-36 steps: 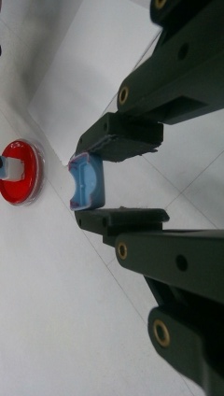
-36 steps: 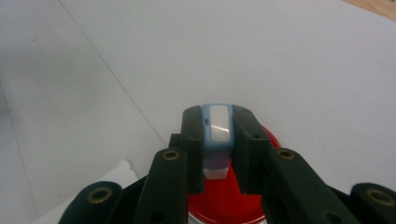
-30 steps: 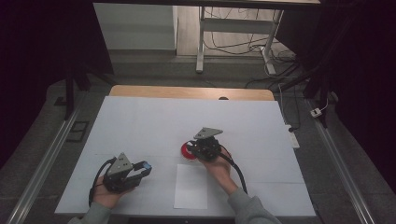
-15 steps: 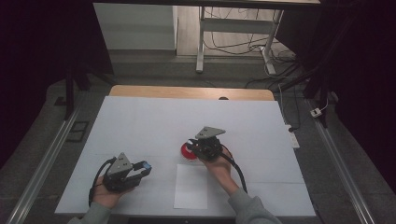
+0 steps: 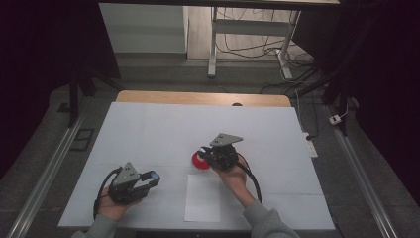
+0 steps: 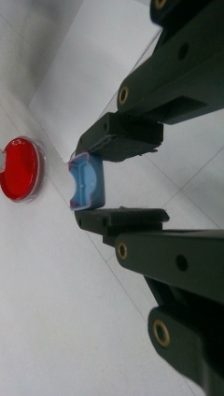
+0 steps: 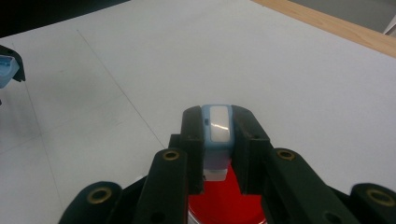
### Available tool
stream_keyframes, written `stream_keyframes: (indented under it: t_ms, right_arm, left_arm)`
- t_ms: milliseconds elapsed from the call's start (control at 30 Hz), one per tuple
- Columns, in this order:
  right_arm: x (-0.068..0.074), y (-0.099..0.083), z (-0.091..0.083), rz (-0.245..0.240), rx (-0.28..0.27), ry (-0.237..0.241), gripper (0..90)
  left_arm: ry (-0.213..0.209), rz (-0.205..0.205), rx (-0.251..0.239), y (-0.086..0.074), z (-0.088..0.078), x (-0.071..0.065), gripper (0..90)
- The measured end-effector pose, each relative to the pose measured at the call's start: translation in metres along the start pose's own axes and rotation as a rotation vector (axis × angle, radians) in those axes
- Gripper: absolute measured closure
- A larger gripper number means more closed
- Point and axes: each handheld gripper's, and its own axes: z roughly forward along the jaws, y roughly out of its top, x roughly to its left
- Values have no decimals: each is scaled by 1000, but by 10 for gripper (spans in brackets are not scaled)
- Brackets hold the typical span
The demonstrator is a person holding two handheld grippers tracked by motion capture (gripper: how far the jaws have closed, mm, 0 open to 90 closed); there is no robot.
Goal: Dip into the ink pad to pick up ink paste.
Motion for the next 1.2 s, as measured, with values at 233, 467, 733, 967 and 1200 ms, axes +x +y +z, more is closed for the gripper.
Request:
stream_keyframes:
  t_ms: [233,467,733,967,1200]
  right_arm:
    - [0,2,-6,15,-26,11,758]
    - [-1,3,-11,32,-47,24,758]
    - [-1,4,-19,34,-56,29,758]
    - [-4,2,-27,47,-68,34,758]
    - [-3,1,-34,54,-80,43,758]
  left_arm:
    - [1,-2,0,0,0,0,656]
    - [2,-2,-2,0,0,1,656]
    - [4,-5,-3,0,-1,1,656]
    - [4,-4,-3,0,-1,1,656]
    - [5,-4,-3,-1,-1,2,656]
